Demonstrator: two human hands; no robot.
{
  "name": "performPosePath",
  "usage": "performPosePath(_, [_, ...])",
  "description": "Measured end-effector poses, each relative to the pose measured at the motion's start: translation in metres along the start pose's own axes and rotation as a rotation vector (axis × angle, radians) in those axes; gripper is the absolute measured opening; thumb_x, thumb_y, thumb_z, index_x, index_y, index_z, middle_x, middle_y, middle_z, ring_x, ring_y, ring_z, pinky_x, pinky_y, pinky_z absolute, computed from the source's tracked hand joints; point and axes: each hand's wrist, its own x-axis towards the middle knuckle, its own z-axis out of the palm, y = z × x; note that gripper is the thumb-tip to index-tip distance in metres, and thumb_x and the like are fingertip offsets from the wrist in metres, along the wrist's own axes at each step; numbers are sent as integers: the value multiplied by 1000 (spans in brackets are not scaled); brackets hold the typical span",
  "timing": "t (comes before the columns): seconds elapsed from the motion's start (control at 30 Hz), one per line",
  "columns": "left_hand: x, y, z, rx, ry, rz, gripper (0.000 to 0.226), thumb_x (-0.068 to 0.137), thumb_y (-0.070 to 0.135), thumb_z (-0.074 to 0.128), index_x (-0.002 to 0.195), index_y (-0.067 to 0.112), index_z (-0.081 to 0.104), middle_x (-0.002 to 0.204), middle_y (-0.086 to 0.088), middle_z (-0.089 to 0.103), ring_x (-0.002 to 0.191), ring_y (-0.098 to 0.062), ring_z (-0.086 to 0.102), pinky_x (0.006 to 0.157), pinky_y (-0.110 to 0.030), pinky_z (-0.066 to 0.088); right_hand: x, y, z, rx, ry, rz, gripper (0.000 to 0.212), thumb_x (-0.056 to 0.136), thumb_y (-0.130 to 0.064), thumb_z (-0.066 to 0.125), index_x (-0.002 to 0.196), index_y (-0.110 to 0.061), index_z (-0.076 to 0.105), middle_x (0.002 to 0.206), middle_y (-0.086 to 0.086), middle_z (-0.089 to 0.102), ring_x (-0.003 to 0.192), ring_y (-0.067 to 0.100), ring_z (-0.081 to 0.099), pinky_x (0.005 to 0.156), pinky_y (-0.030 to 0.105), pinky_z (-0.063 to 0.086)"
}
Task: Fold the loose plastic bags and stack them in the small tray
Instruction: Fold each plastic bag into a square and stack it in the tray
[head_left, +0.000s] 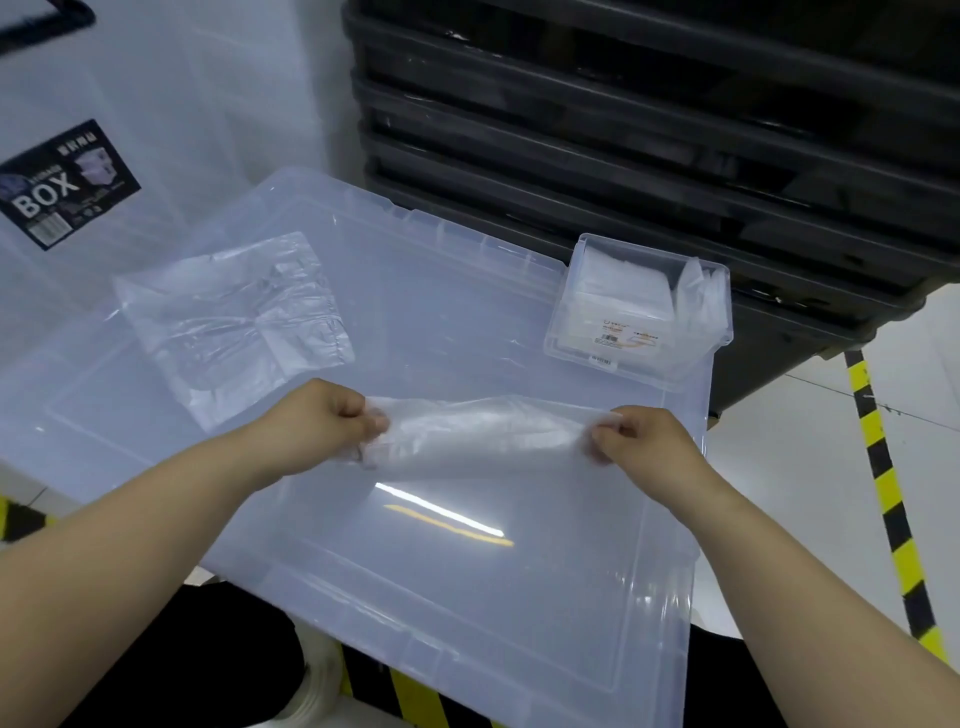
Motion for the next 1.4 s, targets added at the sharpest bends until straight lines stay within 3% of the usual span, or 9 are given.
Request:
performPosePath(0.23, [-2,7,3,361,145,-71,10,88,25,61,87,14,59,71,4,61,77,-20,60,68,-26,40,0,3,16,-231,113,4,13,91,-15,50,80,-7,51,73,1,52,71,19,47,52,19,31])
performPosePath(0.37, [-8,12,17,694,549,407,23,86,18,54,101,7,65,92,-10,67,89,-33,63,77,-37,43,-3,0,21,-295,169,8,13,93,-15,45,81,-9,47,79,5,54,73,21,47,61,26,31])
performPosePath(0.5, [-21,9,67,846,346,673,46,78,30,38,99,5,71,101,-12,70,91,-29,68,88,-37,33,-2,-1,23,-353,177,-10,12,95,-13,41,83,-10,43,79,4,50,74,22,44,71,25,30])
performPosePath(0.8, [-13,16,111,859,139,386,96,65,50,-23,148,15,9,156,-2,3,144,-14,0,110,-28,-11,-7,0,21,-385,151,-21,2,95,-11,38,94,-13,38,67,-3,44,74,20,42,82,26,33])
performPosePath(0.97, [-14,15,111,849,110,344,98,56,50,-28,148,25,-3,156,4,-12,142,-11,-14,109,-29,-18,-8,4,23,-541,326,-111,43,89,-10,51,131,-11,41,132,9,44,127,27,34,102,25,16])
performPosePath(1.1, [-14,16,112,825,109,329,97,57,52,-26,148,31,-1,156,2,-13,142,-13,-15,103,-27,-24,-16,-6,51,-616,238,-449,52,82,-31,42,123,-2,57,133,22,50,122,36,50,109,35,25])
performPosePath(1.23, [-13,13,110,829,103,300,98,54,56,-27,147,31,-8,155,3,-17,141,-11,-18,102,-27,-25,-14,3,56,-655,-107,-353,81,78,-58,-6,148,-17,-3,155,1,-13,143,13,-12,107,23,-17])
performPosePath(1.33, [-12,7,103,865,111,241,104,50,58,-27,146,20,-14,154,3,-18,141,-10,-18,107,-30,-21,-9,15,48,-712,-96,-291,99,58,-61,-19,147,-19,-11,154,-2,-20,141,12,-19,105,23,-20])
performPosePath(1.4, [-14,2,92,869,136,169,107,49,57,-27,146,16,-13,155,2,-17,141,-10,-17,111,-30,-16,-13,15,42,-730,-102,-235,77,82,-59,-8,147,-17,-13,154,-1,-21,141,12,-20,108,25,-19])
